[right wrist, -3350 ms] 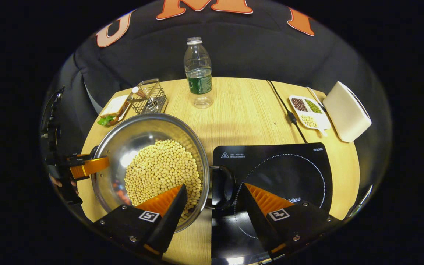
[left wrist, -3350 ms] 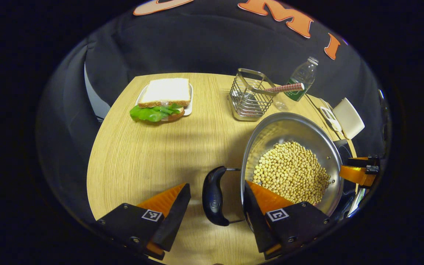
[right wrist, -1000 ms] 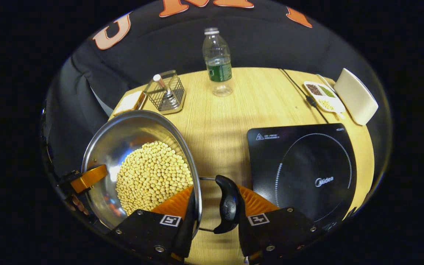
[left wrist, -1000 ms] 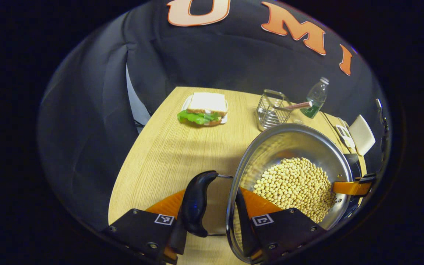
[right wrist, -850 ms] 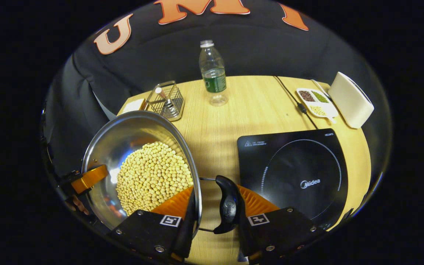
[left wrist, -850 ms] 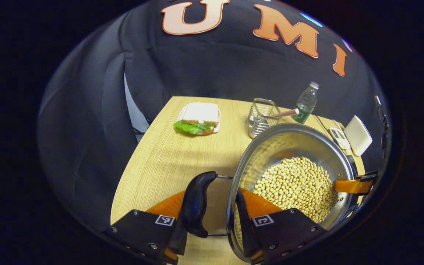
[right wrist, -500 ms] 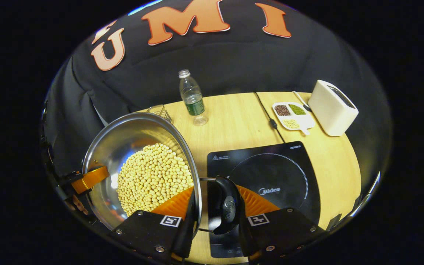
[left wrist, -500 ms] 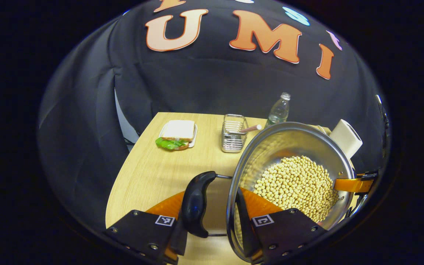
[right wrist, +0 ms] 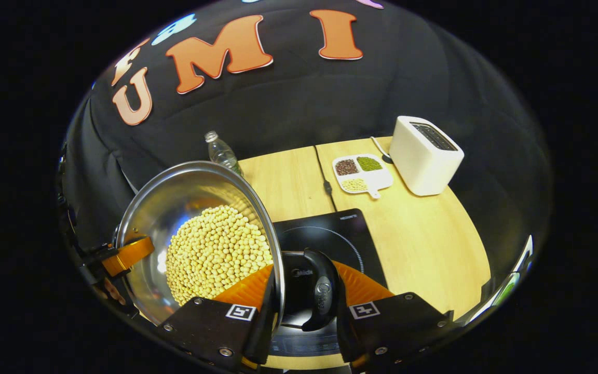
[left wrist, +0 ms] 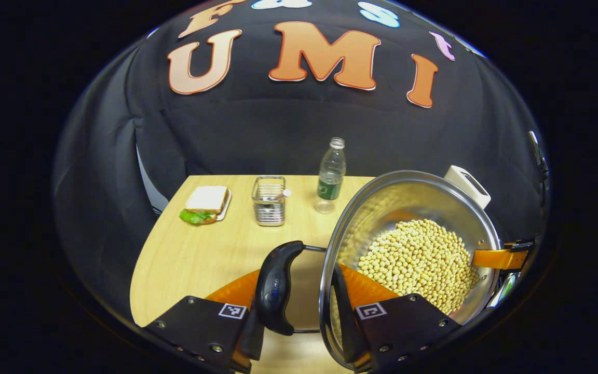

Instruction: First push the handle of the pot to place it horizontally, then grasp the pot with both hands and set it on the induction cooktop.

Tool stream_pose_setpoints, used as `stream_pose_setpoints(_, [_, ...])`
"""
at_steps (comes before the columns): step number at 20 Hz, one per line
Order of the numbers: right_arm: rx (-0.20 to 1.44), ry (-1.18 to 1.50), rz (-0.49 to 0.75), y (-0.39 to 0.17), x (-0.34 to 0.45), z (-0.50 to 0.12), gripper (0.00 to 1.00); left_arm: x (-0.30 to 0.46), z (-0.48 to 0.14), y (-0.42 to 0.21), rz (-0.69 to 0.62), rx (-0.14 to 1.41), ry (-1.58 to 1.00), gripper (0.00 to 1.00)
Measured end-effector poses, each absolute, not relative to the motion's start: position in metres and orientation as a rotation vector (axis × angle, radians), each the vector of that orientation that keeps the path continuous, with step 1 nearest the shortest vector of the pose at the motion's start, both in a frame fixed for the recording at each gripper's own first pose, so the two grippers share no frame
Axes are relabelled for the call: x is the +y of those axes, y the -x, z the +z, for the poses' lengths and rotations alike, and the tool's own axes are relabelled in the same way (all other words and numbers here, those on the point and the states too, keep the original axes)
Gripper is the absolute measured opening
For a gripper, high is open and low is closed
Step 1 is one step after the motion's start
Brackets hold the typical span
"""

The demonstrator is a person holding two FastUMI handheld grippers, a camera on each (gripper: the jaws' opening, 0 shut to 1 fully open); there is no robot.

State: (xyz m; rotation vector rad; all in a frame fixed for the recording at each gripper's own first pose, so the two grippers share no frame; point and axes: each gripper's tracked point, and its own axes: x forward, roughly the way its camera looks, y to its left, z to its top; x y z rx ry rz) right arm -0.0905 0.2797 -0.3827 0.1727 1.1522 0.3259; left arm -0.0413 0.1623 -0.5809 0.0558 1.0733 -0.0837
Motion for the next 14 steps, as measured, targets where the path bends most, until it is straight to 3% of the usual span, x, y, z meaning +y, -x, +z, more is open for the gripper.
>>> stream_pose_setpoints(3, [1.18,-0.167,0.327,0.086,0.254,-0.397,0.51,0.159,-0.586,0.042,-0.088,1.095,-0.062,0.64])
stream_pose_setpoints(9, [1.231,-0.153,0.339,0.078,0.223,-0.429,0.51,0.157,-0.586,0.042,-0.073,1.146,-0.071,0.58])
stream_pose_setpoints(10, [1.24,-0.151,0.343,0.076,0.22,-0.436,0.51,0.157,-0.587,0.041,-0.07,1.154,-0.076,0.64])
stream_pose_setpoints(14, [1.273,-0.15,0.357,0.068,0.217,-0.457,0.51,0.156,-0.586,0.042,-0.063,1.181,-0.098,0.61])
